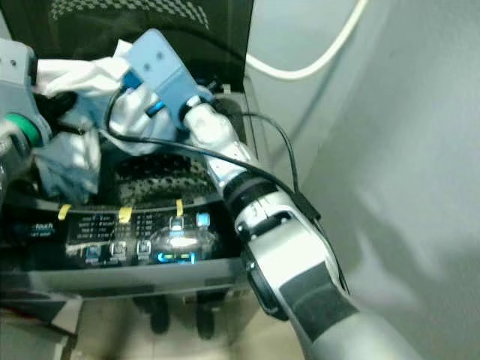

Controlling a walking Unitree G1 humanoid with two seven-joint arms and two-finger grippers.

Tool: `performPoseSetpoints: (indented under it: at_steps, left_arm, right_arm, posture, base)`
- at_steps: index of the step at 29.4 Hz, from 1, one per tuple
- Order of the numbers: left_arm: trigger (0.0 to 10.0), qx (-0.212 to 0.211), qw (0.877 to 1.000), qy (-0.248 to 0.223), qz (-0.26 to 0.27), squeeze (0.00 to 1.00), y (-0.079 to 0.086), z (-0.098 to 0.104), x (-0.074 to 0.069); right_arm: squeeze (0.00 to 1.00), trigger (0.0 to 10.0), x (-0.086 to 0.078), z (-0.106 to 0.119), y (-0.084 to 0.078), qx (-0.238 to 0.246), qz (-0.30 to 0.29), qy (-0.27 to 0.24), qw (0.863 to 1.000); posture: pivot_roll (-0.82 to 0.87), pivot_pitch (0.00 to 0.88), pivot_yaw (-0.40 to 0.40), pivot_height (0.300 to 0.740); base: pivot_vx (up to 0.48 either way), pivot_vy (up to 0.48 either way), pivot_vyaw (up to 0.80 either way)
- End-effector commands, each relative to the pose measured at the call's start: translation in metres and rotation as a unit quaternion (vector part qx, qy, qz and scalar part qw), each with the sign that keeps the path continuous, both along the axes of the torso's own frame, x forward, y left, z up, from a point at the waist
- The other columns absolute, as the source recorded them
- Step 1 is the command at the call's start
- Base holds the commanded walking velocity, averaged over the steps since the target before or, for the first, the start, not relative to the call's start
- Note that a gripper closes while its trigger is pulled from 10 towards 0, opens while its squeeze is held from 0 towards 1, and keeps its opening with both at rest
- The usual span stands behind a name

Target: Clothes washing

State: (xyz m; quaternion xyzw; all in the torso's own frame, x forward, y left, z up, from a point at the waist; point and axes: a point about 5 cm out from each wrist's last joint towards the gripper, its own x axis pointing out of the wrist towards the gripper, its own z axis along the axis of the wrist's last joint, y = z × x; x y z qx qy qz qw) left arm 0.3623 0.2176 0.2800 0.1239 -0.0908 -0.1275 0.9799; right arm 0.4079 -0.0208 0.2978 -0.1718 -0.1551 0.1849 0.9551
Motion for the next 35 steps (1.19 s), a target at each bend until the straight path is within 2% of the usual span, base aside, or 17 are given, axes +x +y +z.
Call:
performPoseSetpoints:
  at_steps: [1,2,3,4,5,8,14,15,17,18,21,24,25,27,28,31,35]
  left_arm:
    - [10.0,0.013,0.999,-0.015,-0.037,0.00,-0.013,0.007,-0.006]
    - [10.0,0.016,0.997,-0.029,-0.071,0.00,-0.026,0.008,-0.016]
    - [10.0,0.030,0.994,-0.044,-0.091,0.00,-0.036,0.009,-0.025]
    - [10.0,0.030,0.994,-0.044,-0.091,0.00,-0.036,0.009,-0.025]
    - [10.0,0.046,0.993,-0.055,-0.095,0.00,-0.042,0.009,-0.030]
    - [10.0,0.080,0.990,-0.090,-0.073,0.00,-0.055,0.013,-0.038]
    - [10.0,0.067,0.985,-0.154,-0.029,0.00,-0.052,0.037,-0.051]
    - [10.0,0.062,0.985,-0.160,-0.030,0.00,-0.052,0.040,-0.055]
    - [10.0,0.059,0.984,-0.163,-0.031,0.00,-0.051,0.041,-0.057]
    - [10.0,0.054,0.984,-0.168,-0.034,0.00,-0.052,0.044,-0.060]
    - [10.0,0.051,0.982,-0.177,-0.032,0.00,-0.053,0.047,-0.062]
    - [10.0,0.036,0.980,-0.191,-0.030,0.00,-0.054,0.052,-0.066]
    - [10.0,0.033,0.980,-0.195,-0.028,0.00,-0.054,0.053,-0.067]
    - [10.0,0.033,0.980,-0.195,-0.028,0.00,-0.054,0.053,-0.067]
    - [10.0,0.002,0.978,-0.208,0.010,0.00,-0.043,0.061,-0.065]
    - [10.0,-0.031,0.969,-0.233,0.073,0.00,-0.025,0.073,-0.063]
    - [10.0,-0.025,0.953,-0.274,0.130,0.00,-0.008,0.087,-0.064]
  right_arm:
    - [0.00,10.0,0.000,0.010,0.001,0.023,0.004,-0.001,1.000]
    - [0.26,10.0,0.000,0.012,0.000,0.041,0.007,0.001,0.999]
    - [0.85,10.0,0.000,0.015,-0.001,0.053,0.011,-0.001,0.999]
    - [0.85,10.0,0.000,0.015,-0.001,0.053,0.011,-0.001,0.999]
    - [1.00,10.0,0.000,0.018,0.000,0.058,0.015,-0.008,0.998]
    - [1.00,10.0,-0.006,0.031,0.007,0.064,0.061,-0.041,0.995]
    - [1.00,10.0,-0.022,0.060,0.015,0.080,0.170,-0.113,0.976]
    - [0.76,10.0,-0.024,0.066,0.015,0.084,0.173,-0.126,0.973]
    - [0.76,10.0,-0.025,0.069,0.015,0.085,0.172,-0.134,0.972]
    - [0.00,10.0,-0.026,0.073,0.015,0.089,0.168,-0.142,0.971]
    - [0.00,10.0,-0.027,0.080,0.014,0.092,0.155,-0.160,0.970]
    - [0.00,10.0,-0.030,0.100,0.004,0.133,0.106,-0.212,0.962]
    - [0.00,10.0,-0.033,0.113,-0.004,0.163,0.083,-0.245,0.952]
    - [0.00,10.0,-0.033,0.113,-0.004,0.163,0.083,-0.245,0.952]
    - [0.00,10.0,-0.037,0.123,-0.012,0.183,0.082,-0.271,0.942]
    - [0.00,10.0,-0.038,0.125,-0.019,0.190,0.084,-0.282,0.937]
    - [0.00,10.0,-0.037,0.122,-0.029,0.195,0.083,-0.286,0.935]
  posture:
    - [0.06,0.026,0.000,0.740]
    - [0.06,0.026,-0.001,0.740]
    - [0.06,0.025,-0.003,0.740]
    - [0.06,0.025,-0.003,0.740]
    - [0.07,0.025,-0.003,0.740]
    - [0.07,0.026,-0.005,0.740]
    - [0.07,0.018,-0.002,0.740]
    - [0.07,0.015,-0.001,0.740]
    - [0.07,0.015,-0.001,0.740]
    - [0.07,0.014,-0.004,0.740]
    - [0.07,0.013,-0.004,0.740]
    - [0.07,0.015,-0.008,0.740]
    - [0.07,0.015,-0.009,0.740]
    - [0.07,0.015,-0.009,0.740]
    - [0.07,0.011,-0.012,0.740]
    - [0.07,0.010,-0.017,0.740]
    - [0.07,0.009,-0.019,0.740]
  base:
    - [0.000,0.000,0.00]
    - [0.000,0.000,0.00]
    - [0.000,0.000,0.00]
    - [0.000,0.000,0.00]
    - [0.000,0.000,0.00]
    - [0.000,0.000,0.00]
    - [0.000,0.000,0.00]
    - [0.000,0.000,0.00]
    - [0.000,0.000,0.00]
    - [0.000,0.000,0.00]
    - [0.000,0.000,0.00]
    - [0.000,0.000,0.00]
    - [0.000,0.000,0.00]
    - [0.000,0.000,0.00]
    - [0.000,0.000,0.00]
    - [0.000,0.000,0.00]
    - [0.000,0.000,0.00]
